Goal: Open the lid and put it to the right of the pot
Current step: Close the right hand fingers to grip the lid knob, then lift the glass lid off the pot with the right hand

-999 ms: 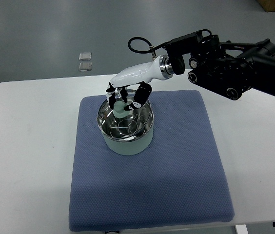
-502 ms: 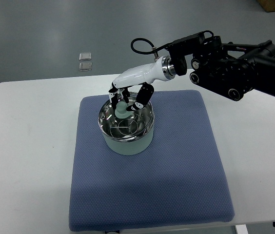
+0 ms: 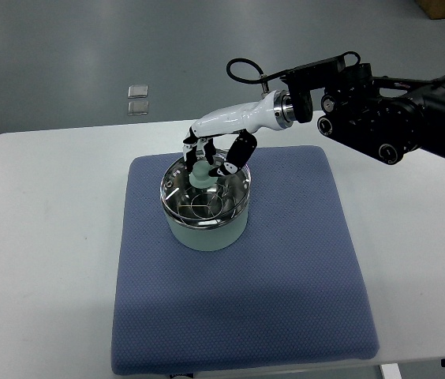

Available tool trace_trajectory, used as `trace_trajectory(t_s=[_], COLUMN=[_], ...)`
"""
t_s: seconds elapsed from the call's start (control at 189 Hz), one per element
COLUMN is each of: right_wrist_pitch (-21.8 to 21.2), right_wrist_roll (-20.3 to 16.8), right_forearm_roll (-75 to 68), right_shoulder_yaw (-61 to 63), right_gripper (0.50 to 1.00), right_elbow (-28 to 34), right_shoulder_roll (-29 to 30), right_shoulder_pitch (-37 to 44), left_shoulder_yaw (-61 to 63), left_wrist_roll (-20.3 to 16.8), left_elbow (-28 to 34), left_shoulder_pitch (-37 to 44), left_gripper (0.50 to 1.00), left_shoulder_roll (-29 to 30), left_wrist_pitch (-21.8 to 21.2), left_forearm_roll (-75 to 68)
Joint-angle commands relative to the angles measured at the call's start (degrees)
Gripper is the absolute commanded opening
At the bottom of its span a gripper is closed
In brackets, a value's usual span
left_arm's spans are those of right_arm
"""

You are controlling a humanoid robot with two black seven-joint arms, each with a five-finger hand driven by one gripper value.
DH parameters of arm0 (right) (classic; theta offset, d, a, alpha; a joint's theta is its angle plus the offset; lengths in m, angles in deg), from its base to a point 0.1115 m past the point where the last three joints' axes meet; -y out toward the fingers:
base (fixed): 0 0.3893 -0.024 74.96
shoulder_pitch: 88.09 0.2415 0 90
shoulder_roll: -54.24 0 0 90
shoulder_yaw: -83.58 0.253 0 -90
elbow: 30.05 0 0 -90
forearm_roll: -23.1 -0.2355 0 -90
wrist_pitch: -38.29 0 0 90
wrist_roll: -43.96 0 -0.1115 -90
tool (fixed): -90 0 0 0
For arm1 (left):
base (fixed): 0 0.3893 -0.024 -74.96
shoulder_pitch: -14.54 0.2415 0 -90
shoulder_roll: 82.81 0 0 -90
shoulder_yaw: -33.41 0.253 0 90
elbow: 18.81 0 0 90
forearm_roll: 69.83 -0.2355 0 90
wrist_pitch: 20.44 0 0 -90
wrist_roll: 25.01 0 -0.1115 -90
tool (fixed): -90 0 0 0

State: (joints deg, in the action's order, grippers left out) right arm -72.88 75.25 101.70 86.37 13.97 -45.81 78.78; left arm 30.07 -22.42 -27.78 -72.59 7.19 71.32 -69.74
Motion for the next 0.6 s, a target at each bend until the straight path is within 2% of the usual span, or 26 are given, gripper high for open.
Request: trace_trajectory(t_s=[0.0,0.285,0.597], right_wrist_pitch=[0.0,-0.1,-0.2], right_wrist_roll=[0.0,0.1,0.4], right_forearm_roll=[-0.6,-0.6,-2.5], right_shoulder_yaw=[0.0,2.3,2.4], right_gripper=[0.5,0.5,0.5], right_elbow=[0.0,0.0,0.2], right_shoulder_roll=[-0.4,-1.0,-4.8], right_shoulder_pitch=[-0.1,-1.1,-1.3], left_shoulder_yaw=[0.0,0.0,0.0], left_wrist_roll=[0.0,-0.1,-0.1], left_elbow=[0.0,0.1,0.1], left_shoulder_pitch=[0.0,-0.1,0.0], left_gripper=[1.0,1.0,1.0], left_shoulder_roll=[0.0,0.0,0.0], left_wrist_pitch=[0.0,0.0,0.0], left_forearm_roll=[0.0,0.0,0.0])
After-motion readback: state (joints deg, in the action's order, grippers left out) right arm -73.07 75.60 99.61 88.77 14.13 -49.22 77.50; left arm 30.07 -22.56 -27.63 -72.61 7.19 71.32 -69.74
